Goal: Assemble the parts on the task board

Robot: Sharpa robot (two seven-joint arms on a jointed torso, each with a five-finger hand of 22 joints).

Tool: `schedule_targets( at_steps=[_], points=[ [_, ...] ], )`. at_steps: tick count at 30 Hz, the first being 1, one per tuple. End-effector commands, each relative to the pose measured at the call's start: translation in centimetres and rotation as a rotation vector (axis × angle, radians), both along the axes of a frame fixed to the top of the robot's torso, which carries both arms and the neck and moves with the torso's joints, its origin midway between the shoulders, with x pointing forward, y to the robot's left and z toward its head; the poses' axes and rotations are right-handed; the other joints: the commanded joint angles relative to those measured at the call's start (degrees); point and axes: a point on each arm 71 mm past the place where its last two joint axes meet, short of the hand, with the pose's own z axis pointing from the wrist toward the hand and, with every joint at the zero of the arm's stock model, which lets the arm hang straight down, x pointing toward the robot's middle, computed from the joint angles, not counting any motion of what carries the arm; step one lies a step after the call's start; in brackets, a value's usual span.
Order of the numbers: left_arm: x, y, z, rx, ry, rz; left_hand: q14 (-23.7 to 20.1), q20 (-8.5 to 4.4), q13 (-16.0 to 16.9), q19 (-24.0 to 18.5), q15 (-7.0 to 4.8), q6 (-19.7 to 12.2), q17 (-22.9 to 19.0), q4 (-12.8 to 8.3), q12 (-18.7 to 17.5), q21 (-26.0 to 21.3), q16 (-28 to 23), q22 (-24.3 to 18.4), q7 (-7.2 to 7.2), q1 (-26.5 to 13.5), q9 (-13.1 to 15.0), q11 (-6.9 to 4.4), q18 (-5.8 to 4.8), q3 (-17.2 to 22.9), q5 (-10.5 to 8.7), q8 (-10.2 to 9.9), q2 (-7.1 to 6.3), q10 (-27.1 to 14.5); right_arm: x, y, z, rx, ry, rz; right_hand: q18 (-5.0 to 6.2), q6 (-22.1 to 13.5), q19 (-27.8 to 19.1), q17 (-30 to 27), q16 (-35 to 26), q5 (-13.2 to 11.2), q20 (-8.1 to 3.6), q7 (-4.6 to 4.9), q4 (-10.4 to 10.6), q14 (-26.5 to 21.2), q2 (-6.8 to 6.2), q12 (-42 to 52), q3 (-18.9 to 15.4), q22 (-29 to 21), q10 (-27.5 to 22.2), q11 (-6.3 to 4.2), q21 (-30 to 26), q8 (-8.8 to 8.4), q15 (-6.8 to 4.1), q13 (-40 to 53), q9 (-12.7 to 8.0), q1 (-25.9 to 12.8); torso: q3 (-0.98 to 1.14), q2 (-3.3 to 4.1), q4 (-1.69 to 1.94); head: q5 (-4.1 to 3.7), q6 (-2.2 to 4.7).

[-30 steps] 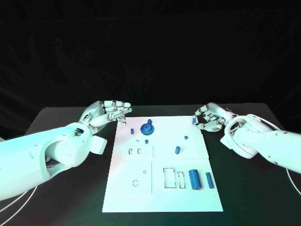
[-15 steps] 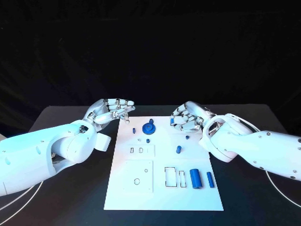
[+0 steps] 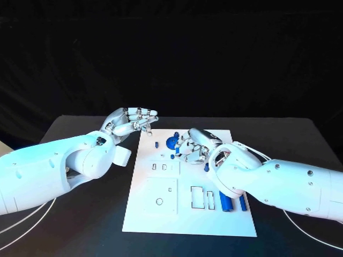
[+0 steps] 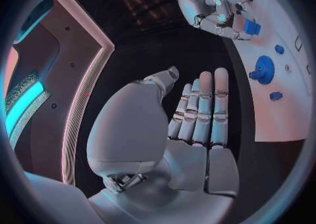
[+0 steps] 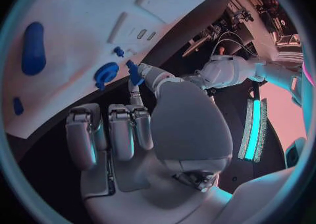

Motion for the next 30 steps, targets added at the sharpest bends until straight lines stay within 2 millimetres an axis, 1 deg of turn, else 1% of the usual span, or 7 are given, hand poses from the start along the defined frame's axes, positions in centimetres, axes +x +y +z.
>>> schedule_targets(
  at_steps=[1, 3, 15, 17, 21, 26, 30],
  points=[
    [0.0, -0.2, 0.0, -0.007, 0.003, -0.016, -0.4, -0.1, 0.0, -0.3, 0.08, -0.3, -0.1, 0.0, -0.2, 0.3, 0.3, 0.1, 0.08, -0.1, 0.0, 0.02, 0.79, 0.4, 0.06, -0.2, 0.04, -0.4, -0.4, 0.5, -0.5, -0.048, -0.029, 0.002, -0.39, 0.4, 5.9, 13.2, 0.0, 0.3, -0.31, -0.56, 0.0, 5.6, 0.24, 0.2, 0.4, 15.1, 6.0, -0.3, 0.3, 0.45, -0.42, 15.1, 1.2, -0.2, 0.06, 0.06, -0.04, 0.28, -0.29],
    [0.0, -0.2, 0.0, -0.007, 0.001, -0.015, -0.4, -0.09, 0.0, -0.3, 0.08, -0.3, -0.1, 0.0, -0.2, 0.3, 0.3, 0.1, 0.09, -0.2, 0.1, 0.03, 0.79, 0.4, 0.05, -0.2, 0.01, -0.4, -0.6, 1.0, -0.9, -0.061, -0.031, 0.014, -0.39, 0.3, 5.9, 13.2, 0.0, 0.3, -0.31, -0.53, 0.0, 5.5, 0.21, 0.2, 0.4, 15.1, 6.0, -0.28, 0.3, 0.42, -0.41, 15.1, 1.2, -0.3, 0.09, 0.08, 0.0, 0.36, -0.34],
    [0.0, -0.2, 0.0, -0.005, 0.004, -0.014, -0.4, -0.08, 0.0, -0.4, 0.09, -0.3, -0.1, 0.0, -0.2, 0.4, 0.3, 0.1, 0.12, -0.2, 0.1, 0.04, 0.79, 0.4, 0.06, -0.2, -0.04, -0.4, -1.7, 2.5, -2.5, -0.096, -0.018, 0.043, -0.39, 0.1, 5.9, 13.3, 0.0, 0.3, -0.29, -0.47, 0.0, 5.6, 0.07, 0.2, 0.3, 15.1, 6.0, -0.23, 0.3, 0.41, -0.37, 15.1, 1.2, -0.5, 0.15, 0.13, 0.13, 0.23, -0.83],
    [0.0, -0.2, 0.0, -0.005, 0.004, -0.014, -0.4, -0.08, 0.0, -0.4, 0.09, -0.3, -0.1, 0.0, -0.2, 0.4, 0.3, 0.2, 0.15, -0.2, 0.1, 0.05, 0.8, 0.4, 0.06, -0.3, -0.06, -0.4, -1.8, 2.6, -2.6, -0.099, -0.019, 0.045, -0.39, 0.1, 5.9, 13.3, 0.0, 0.3, -0.29, -0.47, 0.0, 5.6, 0.07, 0.2, 0.3, 15.1, 6.0, -0.23, 0.3, 0.41, -0.37, 15.1, 1.2, -0.5, 0.14, 0.09, 0.1, 0.24, -0.86],
    [0.0, -0.3, 0.0, -0.004, 0.005, -0.015, -0.4, -0.08, 0.0, -0.4, 0.09, -0.3, -0.1, -0.1, -0.2, 0.4, 0.3, 0.2, 0.19, -0.2, 0.1, 0.07, 0.8, 0.4, 0.06, -0.3, -0.08, -0.4, -1.9, 2.8, -2.9, -0.109, -0.021, 0.048, -0.39, 0.1, 5.9, 13.3, 0.0, 0.3, -0.28, -0.45, 0.1, 5.6, 0.02, 0.2, 0.3, 15.1, 6.0, -0.21, 0.3, 0.42, -0.35, 15.1, 1.3, -0.7, 0.01, 0.0, 0.04, 0.37, -1.03],
    [0.0, -0.3, 0.0, -0.004, 0.006, -0.017, -0.4, -0.07, 0.0, -0.4, 0.1, -0.3, -0.1, -0.1, -0.2, 0.4, 0.3, 0.2, 0.2, -0.2, 0.1, 0.08, 0.8, 0.4, 0.06, -0.3, -0.09, -0.4, -2.0, 3.1, -3.3, -0.121, -0.009, 0.058, -0.39, 0.0, 5.9, 13.3, 0.0, 0.2, -0.25, -0.44, 0.1, 5.6, -0.14, 0.2, 0.2, 15.1, 6.0, -0.18, 0.3, 0.45, -0.32, 15.1, 1.3, -1.0, 0.07, 0.02, 0.06, 0.55, -1.14],
    [0.0, -0.3, 0.0, -0.004, 0.006, -0.018, -0.4, -0.07, 0.0, -0.5, 0.11, -0.4, -0.1, -0.1, -0.2, 0.5, 0.3, 0.2, 0.23, -0.2, 0.0, 0.1, 0.8, 0.4, 0.06, -0.3, -0.12, -0.5, -2.0, 3.1, -3.6, -0.128, -0.006, 0.057, -0.39, 0.0, 5.9, 13.3, 0.0, 0.2, -0.24, -0.42, 0.2, 5.6, -0.2, 0.2, 0.2, 15.1, 6.0, -0.17, 0.3, 0.44, -0.31, 15.1, 1.3, -1.1, 0.06, 0.04, 0.03, 0.63, -1.2]
  ],
)
